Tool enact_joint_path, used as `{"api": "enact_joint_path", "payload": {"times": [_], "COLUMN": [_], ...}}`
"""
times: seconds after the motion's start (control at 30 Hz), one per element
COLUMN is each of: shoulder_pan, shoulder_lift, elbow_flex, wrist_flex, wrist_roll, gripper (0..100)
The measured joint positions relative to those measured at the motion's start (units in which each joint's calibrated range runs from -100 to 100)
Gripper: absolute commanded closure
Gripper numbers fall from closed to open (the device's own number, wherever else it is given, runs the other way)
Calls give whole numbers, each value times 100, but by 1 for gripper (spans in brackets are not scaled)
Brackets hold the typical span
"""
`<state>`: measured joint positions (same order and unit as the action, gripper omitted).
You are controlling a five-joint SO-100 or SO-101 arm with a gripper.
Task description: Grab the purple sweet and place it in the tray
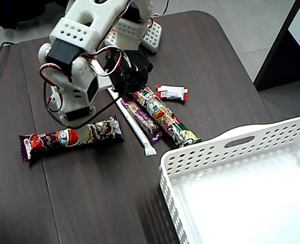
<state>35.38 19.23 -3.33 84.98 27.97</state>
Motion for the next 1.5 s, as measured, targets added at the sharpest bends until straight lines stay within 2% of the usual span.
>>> {"api": "enact_joint_path", "payload": {"times": [0.53, 0.83, 1.03, 1.13, 1.5], "shoulder_pan": [22, 30, 30, 22, -90], "shoulder_lift": [150, 250, 250, 250, -50], "elbow_flex": [952, 952, 952, 952, 952], "wrist_flex": [-1596, -1647, -1647, -1647, -1578], "wrist_roll": [0, 0, 41, 36, 36], "gripper": [78, 78, 92, 95, 95]}}
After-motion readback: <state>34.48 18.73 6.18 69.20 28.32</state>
